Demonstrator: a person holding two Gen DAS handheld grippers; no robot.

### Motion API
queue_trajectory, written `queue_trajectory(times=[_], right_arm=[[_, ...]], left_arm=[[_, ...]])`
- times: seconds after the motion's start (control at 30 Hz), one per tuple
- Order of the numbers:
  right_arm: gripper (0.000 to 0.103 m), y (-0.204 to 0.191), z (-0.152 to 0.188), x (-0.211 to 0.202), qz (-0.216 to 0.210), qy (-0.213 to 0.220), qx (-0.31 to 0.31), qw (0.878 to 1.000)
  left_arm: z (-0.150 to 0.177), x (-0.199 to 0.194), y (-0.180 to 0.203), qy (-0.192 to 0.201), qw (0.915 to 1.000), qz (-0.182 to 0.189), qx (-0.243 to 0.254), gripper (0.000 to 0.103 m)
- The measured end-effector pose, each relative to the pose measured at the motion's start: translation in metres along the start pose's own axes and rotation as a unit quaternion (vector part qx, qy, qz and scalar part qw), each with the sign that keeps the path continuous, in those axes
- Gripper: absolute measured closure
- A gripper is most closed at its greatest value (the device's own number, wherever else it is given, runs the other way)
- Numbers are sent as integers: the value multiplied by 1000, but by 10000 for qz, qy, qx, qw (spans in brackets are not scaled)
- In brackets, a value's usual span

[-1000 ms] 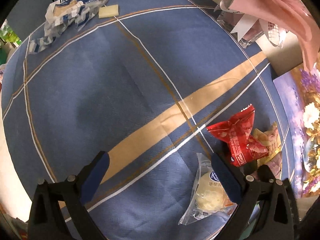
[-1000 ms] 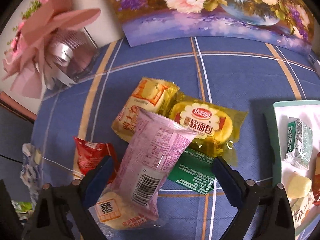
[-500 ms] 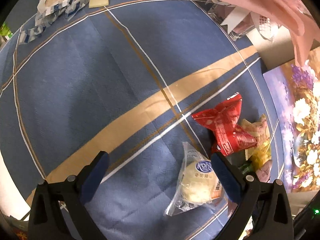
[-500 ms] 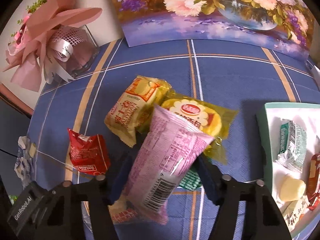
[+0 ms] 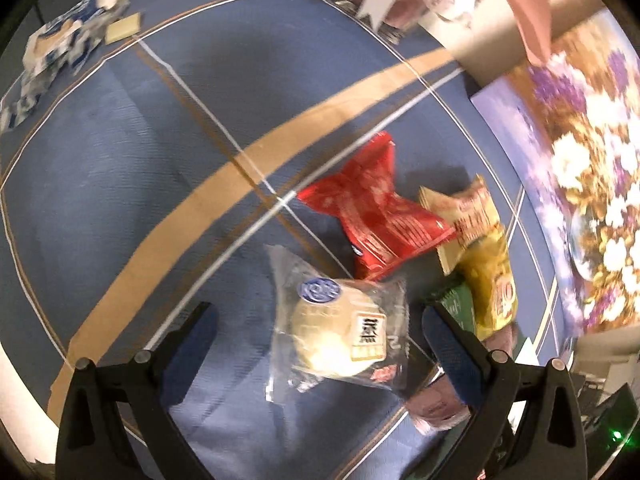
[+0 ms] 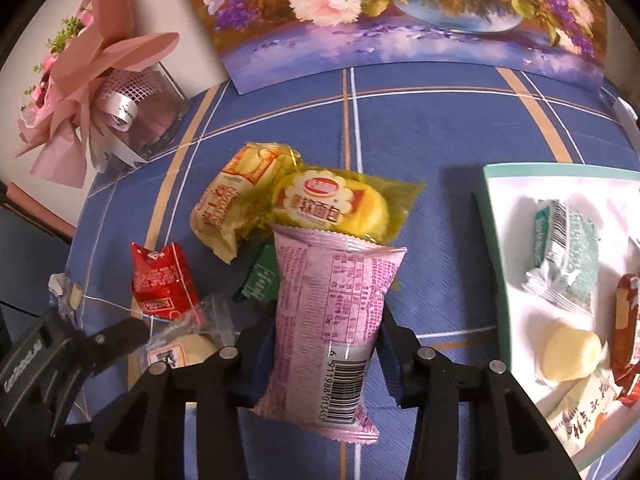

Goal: Organize snacks
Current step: 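Close the left gripper on the clear-wrapped round bun and lift it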

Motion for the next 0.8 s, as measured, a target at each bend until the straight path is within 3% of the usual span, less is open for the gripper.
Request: queue_trajectory(times=[0.47, 0.8], right_arm=[[57, 18, 23, 5, 59, -404, -57, 9991], [56, 10, 36, 9, 356, -386, -346, 9980]], left_arm=[[9, 39, 25, -264, 9971, -488, 517, 2], [10, 54, 40, -42, 9926, -887, 830, 2]])
Point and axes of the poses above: each gripper's, at about its wrist camera, not at the fingertips, and x roughly the way its jaws point, y to its right, z to its underside, the point moved 1 cm from there along x, roughly the way its jaws point, and after that the axes turned 6 degrees about -z, right-handed, at the moved point
